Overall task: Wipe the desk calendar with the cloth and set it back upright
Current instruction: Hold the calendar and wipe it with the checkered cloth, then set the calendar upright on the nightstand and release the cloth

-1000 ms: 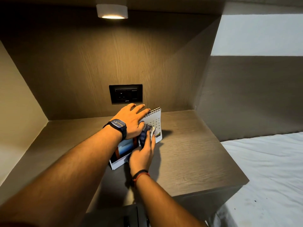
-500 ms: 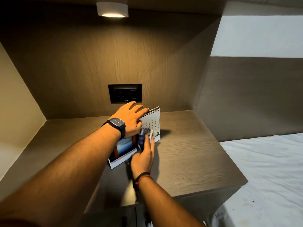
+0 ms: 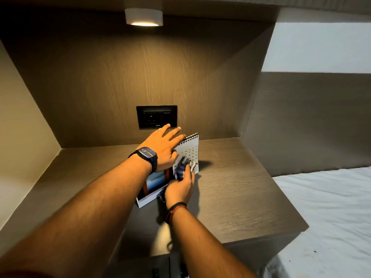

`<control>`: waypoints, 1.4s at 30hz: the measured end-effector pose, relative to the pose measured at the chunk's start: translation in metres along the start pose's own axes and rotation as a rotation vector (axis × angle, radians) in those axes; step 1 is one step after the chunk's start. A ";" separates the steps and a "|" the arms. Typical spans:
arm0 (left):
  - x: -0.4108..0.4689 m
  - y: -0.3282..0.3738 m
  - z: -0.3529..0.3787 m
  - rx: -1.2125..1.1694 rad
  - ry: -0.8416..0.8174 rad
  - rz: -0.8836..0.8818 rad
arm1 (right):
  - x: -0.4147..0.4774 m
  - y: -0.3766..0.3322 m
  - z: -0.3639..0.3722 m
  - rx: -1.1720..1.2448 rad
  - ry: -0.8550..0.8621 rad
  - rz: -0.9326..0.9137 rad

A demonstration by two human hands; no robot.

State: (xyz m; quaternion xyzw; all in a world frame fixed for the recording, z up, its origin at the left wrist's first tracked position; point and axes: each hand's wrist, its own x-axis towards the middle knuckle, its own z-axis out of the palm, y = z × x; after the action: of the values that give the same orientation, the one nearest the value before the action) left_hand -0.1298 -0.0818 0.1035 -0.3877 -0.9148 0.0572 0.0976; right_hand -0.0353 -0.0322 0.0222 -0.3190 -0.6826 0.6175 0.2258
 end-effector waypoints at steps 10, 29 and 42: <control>0.000 -0.009 -0.003 0.055 0.065 -0.004 | -0.005 0.007 -0.028 -0.250 -0.226 -0.241; -0.049 0.153 0.075 -0.236 -0.022 0.004 | 0.072 0.041 -0.174 -1.151 -0.286 -0.404; -0.067 0.151 0.102 -0.337 -0.029 -0.220 | 0.072 0.049 -0.171 -1.211 -0.157 -0.487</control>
State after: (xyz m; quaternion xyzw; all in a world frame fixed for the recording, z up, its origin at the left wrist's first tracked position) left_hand -0.0015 -0.0279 -0.0324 -0.2955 -0.9496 -0.1023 0.0240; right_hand 0.0425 0.1404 -0.0089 -0.1800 -0.9766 0.0768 0.0892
